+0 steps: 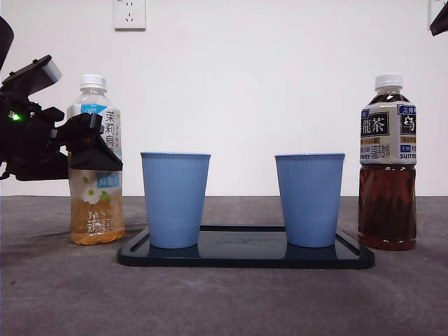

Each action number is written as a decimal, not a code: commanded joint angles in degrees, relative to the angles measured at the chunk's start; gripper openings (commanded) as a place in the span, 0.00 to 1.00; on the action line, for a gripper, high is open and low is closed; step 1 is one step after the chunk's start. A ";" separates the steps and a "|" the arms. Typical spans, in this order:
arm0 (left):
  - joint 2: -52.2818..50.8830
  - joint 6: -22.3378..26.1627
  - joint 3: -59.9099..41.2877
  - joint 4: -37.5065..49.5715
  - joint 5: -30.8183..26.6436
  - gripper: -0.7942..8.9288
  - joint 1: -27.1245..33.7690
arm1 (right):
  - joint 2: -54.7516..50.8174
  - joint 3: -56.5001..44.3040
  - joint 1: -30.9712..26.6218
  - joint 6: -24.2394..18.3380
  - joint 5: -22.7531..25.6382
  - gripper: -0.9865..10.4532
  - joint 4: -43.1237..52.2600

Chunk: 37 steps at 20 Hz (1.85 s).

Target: Pour the drink into the cup

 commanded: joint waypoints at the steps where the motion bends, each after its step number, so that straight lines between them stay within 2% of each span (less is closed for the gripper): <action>1: -2.71 0.70 0.42 1.03 0.07 0.32 -0.17 | 0.04 0.57 0.42 -0.63 -0.11 0.46 0.37; 3: -6.01 2.75 1.18 -2.34 0.07 0.32 -0.13 | 0.04 0.57 0.42 -0.66 -0.11 0.46 0.37; 6: -11.41 8.57 5.22 -15.72 -0.31 0.31 -0.13 | 0.04 0.57 0.42 -1.09 -0.11 0.46 0.37; 10: -17.31 21.07 13.99 -36.76 -4.22 0.30 -0.24 | 0.04 0.57 0.42 -1.25 -0.13 0.46 0.35; 15: -19.89 37.83 26.16 -59.52 -15.54 0.30 -1.64 | 0.04 0.57 0.42 -2.32 -0.11 0.46 -0.44; 17: -19.76 43.87 30.10 -65.61 -20.72 0.30 -3.69 | 0.04 0.57 0.42 -2.51 -0.13 0.46 -0.52; 21: -19.52 51.80 33.03 -67.91 -30.60 0.30 -8.72 | 0.04 0.57 0.42 -2.51 -0.20 0.46 -0.55; 25: -17.57 57.07 33.07 -69.94 -39.85 0.26 -12.63 | 0.04 0.57 0.42 -2.54 -1.51 0.46 -0.59; 37: -10.32 65.24 33.07 -70.18 -53.11 0.26 -19.82 | 0.07 0.57 0.42 -3.23 -1.66 0.46 -1.40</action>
